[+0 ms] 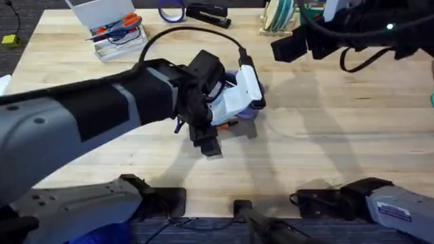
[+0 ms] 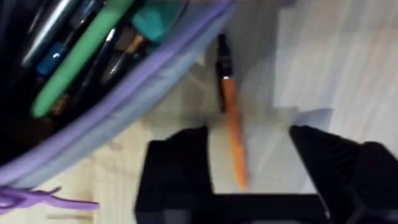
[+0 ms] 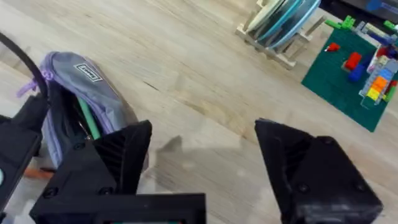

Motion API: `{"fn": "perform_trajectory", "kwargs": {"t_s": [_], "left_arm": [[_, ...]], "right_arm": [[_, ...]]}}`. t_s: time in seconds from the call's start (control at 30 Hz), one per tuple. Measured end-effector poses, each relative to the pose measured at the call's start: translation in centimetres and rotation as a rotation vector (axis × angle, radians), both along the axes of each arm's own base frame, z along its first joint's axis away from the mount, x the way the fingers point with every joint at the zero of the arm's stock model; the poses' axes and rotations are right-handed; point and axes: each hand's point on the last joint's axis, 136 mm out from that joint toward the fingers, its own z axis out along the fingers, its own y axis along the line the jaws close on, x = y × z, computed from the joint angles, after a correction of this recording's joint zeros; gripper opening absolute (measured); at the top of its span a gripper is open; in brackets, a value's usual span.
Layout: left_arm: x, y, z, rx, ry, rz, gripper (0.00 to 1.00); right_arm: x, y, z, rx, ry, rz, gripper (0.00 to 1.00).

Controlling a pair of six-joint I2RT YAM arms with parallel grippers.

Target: Unzip the bag, pick up the pens from the table one at a time and place them inside, then zip the bag closed.

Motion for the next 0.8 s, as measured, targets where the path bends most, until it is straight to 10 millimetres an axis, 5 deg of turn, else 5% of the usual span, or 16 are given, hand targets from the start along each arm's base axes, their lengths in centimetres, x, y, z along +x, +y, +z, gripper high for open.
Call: {"fn": "perform_trajectory", "kwargs": {"t_s": [0.33, 0.8], "left_arm": [[-0.30, -0.19, 0.03, -0.008, 0.019, -0.003, 0.060], [-0.32, -0.22, 0.04, -0.009, 0.031, 0.032, 0.039]], "right_arm": [[0.00, 0.00, 0.01, 0.000, 0.000, 0.000, 0.996], [-0.05, -0.10, 0.22, 0.002, -0.006, -0.002, 0.996]]}}
